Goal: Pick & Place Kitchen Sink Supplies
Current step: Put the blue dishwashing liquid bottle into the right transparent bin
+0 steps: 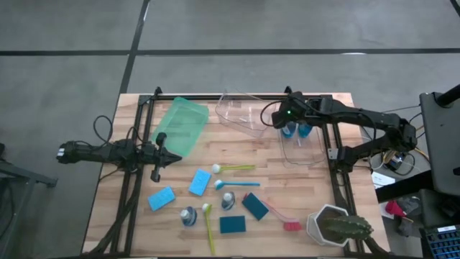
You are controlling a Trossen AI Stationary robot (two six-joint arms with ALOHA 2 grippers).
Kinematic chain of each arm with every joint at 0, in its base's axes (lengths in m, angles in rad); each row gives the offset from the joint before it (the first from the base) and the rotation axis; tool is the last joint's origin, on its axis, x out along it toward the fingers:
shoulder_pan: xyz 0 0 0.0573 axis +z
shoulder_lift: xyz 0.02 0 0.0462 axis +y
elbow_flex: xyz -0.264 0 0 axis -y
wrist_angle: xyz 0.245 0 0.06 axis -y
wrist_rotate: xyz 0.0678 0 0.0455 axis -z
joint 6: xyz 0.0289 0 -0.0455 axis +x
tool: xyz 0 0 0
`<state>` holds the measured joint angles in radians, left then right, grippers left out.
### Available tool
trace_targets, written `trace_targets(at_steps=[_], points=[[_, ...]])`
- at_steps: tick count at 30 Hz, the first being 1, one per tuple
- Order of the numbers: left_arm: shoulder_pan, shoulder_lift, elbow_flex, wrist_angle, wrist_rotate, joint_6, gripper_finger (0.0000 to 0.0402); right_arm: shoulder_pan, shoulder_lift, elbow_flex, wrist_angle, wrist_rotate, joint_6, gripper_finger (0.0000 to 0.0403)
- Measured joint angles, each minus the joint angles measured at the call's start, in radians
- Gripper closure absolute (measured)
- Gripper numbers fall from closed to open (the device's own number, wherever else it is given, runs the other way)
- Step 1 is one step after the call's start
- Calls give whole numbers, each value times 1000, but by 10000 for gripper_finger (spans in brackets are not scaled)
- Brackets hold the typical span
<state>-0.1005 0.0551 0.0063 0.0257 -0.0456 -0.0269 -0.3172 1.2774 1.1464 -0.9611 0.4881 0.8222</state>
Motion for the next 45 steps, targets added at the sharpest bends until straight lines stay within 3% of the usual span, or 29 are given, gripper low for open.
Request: trace_targets(at_steps=[12, 22, 28, 35, 45], points=[[0, 0, 0, 0, 0, 0, 401, 116, 0, 63, 80, 1, -96, 193], [0, 0, 0, 0, 0, 0, 401, 222, 0, 90, 263, -1, -321, 193], [0, 0, 0, 0, 0, 0, 401, 282, 0, 83, 403, -96, -471, 193], [0, 0, 0, 0, 0, 0, 401, 339, 0, 81, 557, -282, -605, 193], [0, 0, 0, 0, 0, 0, 401, 392, 22, 80, 603, -343, -641, 193]])
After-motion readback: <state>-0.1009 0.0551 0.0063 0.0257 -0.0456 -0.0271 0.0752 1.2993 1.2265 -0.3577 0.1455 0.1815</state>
